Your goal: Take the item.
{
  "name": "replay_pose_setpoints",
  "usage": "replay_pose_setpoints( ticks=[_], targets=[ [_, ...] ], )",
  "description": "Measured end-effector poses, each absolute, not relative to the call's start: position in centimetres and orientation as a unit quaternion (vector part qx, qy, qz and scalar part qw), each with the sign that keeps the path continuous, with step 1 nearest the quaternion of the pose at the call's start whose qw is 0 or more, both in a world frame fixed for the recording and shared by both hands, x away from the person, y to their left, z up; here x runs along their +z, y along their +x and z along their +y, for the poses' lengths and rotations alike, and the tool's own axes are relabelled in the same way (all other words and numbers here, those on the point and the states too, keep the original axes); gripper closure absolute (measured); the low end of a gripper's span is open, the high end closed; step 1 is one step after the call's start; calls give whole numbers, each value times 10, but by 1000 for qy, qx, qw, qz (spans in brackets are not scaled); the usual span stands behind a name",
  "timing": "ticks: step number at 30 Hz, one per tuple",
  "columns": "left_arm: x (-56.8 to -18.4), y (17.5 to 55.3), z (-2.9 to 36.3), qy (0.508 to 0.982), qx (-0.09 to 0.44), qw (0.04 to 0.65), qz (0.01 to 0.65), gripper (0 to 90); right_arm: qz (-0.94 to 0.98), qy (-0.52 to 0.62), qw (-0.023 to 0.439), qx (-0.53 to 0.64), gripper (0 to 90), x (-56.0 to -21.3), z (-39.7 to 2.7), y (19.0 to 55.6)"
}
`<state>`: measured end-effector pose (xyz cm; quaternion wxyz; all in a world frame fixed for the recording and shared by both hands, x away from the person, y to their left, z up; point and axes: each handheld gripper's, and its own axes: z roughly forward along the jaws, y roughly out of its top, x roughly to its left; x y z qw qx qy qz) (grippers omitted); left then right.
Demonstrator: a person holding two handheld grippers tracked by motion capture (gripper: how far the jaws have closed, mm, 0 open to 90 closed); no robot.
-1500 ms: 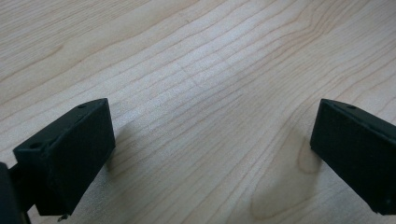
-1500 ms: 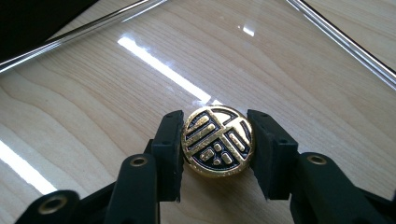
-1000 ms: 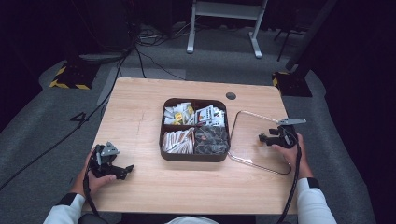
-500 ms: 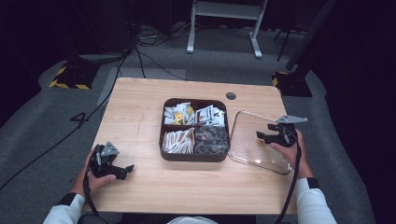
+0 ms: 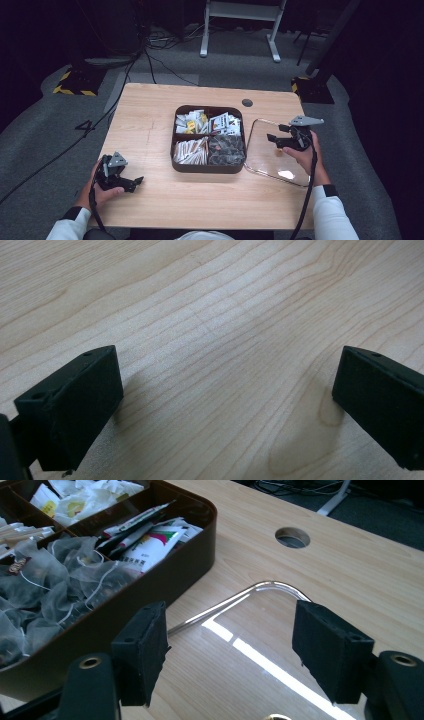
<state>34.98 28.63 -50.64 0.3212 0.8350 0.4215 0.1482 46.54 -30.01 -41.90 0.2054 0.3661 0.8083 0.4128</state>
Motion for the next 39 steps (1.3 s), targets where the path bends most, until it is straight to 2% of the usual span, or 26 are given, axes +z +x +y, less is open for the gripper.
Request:
replay_pose_setpoints(
  ticks=[11, 39],
  targets=[
    [-506, 349, 285, 833, 152, 320, 426, 4, 815, 342, 211, 417, 328, -403, -268, 475],
    [-506, 348, 285, 832, 151, 320, 426, 5, 836, 304, 185, 418, 335, -394, -199, 499]
  ],
)
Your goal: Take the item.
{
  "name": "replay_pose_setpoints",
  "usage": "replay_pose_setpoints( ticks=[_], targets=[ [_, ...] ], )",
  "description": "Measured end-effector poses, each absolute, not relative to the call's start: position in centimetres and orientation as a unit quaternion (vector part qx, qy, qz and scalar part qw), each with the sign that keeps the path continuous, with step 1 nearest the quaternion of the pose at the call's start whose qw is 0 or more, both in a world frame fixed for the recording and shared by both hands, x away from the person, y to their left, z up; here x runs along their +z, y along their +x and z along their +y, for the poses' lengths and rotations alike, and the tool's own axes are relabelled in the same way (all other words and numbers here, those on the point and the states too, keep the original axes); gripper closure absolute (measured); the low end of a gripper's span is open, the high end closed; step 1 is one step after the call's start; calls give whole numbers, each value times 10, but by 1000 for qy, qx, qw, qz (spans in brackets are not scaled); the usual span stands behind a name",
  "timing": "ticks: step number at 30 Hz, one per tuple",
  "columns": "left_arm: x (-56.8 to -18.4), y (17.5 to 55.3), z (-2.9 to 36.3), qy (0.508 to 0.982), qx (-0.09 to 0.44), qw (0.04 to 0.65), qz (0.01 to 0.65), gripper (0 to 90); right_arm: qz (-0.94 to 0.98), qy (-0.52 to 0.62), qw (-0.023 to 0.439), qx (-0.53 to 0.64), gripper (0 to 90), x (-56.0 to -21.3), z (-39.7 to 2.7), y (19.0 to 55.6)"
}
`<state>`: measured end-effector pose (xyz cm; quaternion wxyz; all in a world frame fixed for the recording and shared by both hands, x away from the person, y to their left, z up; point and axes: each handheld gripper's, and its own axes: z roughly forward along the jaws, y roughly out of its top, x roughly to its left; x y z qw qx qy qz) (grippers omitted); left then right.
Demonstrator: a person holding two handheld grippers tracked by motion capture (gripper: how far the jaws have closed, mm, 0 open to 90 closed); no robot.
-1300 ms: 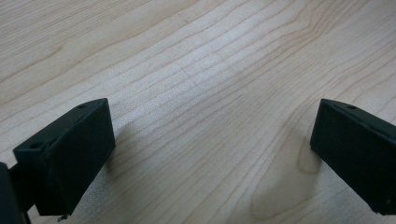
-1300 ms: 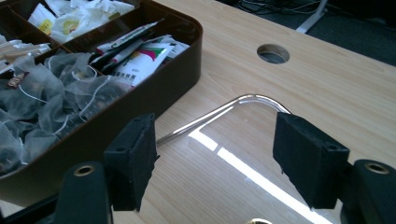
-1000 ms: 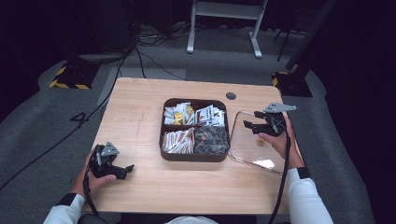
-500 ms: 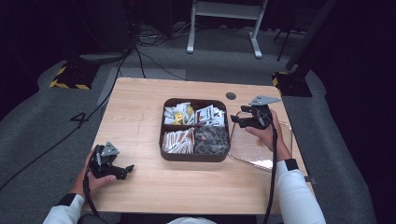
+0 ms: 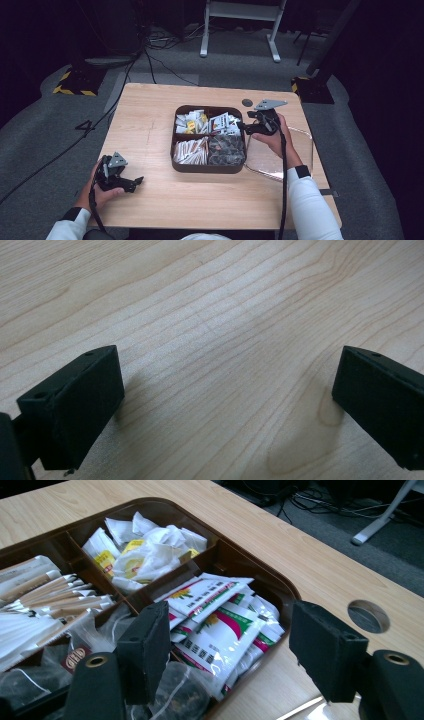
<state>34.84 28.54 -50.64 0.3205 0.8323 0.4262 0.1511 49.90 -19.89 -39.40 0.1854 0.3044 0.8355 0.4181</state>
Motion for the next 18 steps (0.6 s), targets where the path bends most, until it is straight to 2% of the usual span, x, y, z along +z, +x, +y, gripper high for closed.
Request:
replay_pose_setpoints(
  ticks=[18],
  targets=[
    [-506, 348, 285, 832, 152, 321, 426, 5, 851, 291, 172, 402, 335, -406, -158, 515]
  ],
)
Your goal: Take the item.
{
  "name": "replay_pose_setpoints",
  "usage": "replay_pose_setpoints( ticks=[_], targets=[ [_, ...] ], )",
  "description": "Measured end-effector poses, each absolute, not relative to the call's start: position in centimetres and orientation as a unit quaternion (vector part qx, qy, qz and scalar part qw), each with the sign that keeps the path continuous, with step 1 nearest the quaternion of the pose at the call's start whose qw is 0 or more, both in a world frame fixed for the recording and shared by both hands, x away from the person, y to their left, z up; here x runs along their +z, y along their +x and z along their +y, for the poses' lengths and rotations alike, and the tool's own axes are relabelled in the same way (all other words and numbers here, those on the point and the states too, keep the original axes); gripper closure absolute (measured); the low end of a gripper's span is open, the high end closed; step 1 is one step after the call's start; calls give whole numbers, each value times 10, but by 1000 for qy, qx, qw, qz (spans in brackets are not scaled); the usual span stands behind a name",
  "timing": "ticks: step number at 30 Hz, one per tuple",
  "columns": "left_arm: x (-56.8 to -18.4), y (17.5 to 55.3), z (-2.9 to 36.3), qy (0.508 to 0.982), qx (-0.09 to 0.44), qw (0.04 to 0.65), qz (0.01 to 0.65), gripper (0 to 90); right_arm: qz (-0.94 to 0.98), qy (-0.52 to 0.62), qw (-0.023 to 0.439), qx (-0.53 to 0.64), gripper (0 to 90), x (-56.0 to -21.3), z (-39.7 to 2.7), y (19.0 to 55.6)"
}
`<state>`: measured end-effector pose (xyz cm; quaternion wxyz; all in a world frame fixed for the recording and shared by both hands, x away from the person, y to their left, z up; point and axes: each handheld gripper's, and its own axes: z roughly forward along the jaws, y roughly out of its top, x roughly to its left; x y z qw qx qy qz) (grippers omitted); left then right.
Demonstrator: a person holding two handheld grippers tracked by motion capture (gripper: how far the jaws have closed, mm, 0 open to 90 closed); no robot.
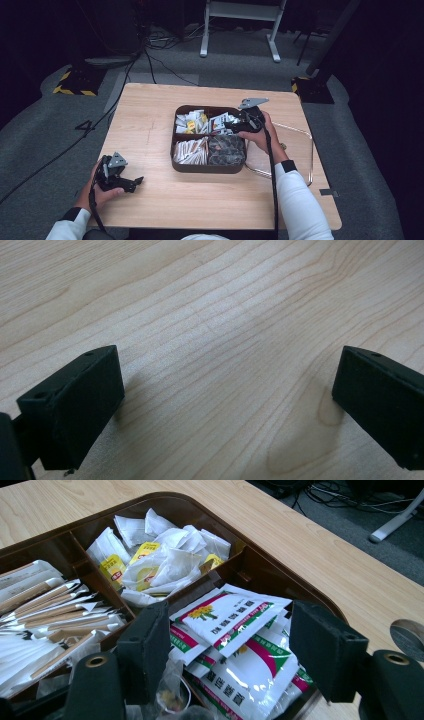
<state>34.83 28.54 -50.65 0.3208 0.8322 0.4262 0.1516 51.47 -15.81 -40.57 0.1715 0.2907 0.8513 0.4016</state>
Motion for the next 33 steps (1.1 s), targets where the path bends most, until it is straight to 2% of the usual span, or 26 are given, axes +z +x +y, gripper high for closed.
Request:
replay_pose_setpoints(
  ticks=[19, 33],
  targets=[
    [-506, 348, 285, 832, 152, 321, 426, 5, 860, 315, 166, 365, 331, -428, -136, 539],
    [-506, 348, 285, 832, 152, 321, 426, 5, 860, 343, 154, 345, 283, -444, -129, 553]
  ],
)
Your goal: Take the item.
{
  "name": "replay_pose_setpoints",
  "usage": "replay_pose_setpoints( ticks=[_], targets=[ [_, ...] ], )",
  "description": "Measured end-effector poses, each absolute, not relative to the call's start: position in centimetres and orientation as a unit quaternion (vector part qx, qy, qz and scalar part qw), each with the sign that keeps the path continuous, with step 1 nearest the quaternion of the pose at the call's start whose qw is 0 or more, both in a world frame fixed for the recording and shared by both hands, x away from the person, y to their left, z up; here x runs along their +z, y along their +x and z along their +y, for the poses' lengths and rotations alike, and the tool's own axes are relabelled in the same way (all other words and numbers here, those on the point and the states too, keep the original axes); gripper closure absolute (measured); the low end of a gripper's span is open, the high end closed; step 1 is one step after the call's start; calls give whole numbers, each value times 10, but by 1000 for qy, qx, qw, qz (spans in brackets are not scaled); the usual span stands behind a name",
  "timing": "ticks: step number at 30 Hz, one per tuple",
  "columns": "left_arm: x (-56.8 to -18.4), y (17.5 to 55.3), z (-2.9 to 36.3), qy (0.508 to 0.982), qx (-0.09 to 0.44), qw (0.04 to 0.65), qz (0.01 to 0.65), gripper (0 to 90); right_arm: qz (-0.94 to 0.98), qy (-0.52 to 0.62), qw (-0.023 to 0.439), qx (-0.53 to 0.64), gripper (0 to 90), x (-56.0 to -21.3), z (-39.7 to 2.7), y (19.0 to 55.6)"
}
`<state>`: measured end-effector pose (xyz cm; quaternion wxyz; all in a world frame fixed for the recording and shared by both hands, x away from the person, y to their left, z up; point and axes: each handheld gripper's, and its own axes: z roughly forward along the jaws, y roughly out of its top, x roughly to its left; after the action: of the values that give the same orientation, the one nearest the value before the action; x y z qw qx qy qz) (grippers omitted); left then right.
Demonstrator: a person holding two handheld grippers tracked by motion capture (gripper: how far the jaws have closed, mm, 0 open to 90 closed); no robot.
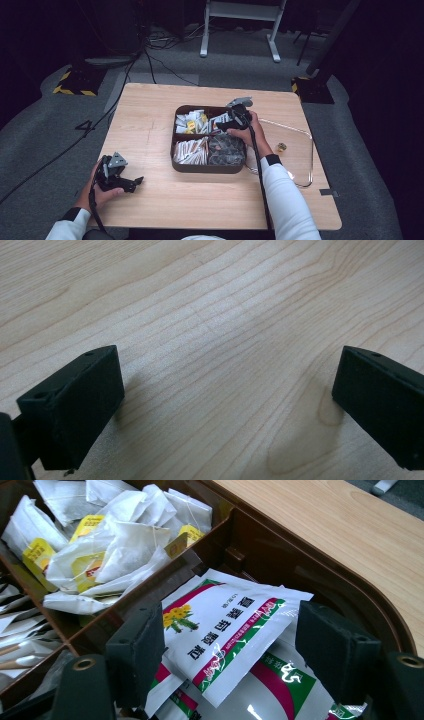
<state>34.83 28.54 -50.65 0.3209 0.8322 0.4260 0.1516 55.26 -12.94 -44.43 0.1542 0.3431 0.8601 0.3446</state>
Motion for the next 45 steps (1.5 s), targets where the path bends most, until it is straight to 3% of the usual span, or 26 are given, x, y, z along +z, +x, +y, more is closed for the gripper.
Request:
replay_pose_setpoints(
  ticks=[14, 20, 21, 27, 30, 37, 45],
  targets=[
    [-506, 348, 285, 832, 152, 321, 426, 5, 865, 335, 152, 342, 328, -441, -124, 553],
    [-506, 348, 285, 832, 152, 321, 426, 5, 865, 318, 143, 360, 440, -434, -116, 549],
    [-506, 348, 285, 832, 152, 321, 426, 5, 869, 312, 143, 356, 511, -433, -111, 548],
    [-506, 348, 285, 832, 152, 321, 426, 5, 875, 303, 131, 353, 657, -436, -101, 547],
    [-506, 348, 285, 832, 152, 321, 426, 5, 874, 307, 137, 352, 781, -436, -97, 545],
    [-506, 348, 285, 832, 152, 321, 426, 5, 866, 306, 151, 364, 889, -433, -100, 541],
    [-506, 348, 285, 832, 152, 321, 426, 5, 860, 304, 160, 377, 900, -431, -106, 538]
  ],
)
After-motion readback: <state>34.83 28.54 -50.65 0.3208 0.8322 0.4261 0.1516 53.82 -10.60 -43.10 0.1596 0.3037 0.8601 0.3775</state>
